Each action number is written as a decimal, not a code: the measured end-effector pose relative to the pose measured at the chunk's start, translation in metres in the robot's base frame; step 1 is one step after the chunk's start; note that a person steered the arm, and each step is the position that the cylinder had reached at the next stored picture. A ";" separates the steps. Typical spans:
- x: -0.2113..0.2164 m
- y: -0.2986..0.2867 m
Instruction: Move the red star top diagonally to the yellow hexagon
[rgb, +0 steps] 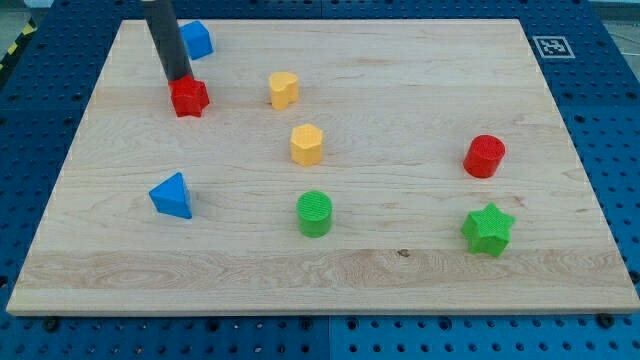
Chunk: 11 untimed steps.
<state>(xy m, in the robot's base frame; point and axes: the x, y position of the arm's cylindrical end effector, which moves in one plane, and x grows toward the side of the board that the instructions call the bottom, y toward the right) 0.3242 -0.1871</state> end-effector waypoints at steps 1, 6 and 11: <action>0.001 -0.015; 0.037 0.030; 0.067 0.064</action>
<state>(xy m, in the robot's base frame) 0.3914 -0.1234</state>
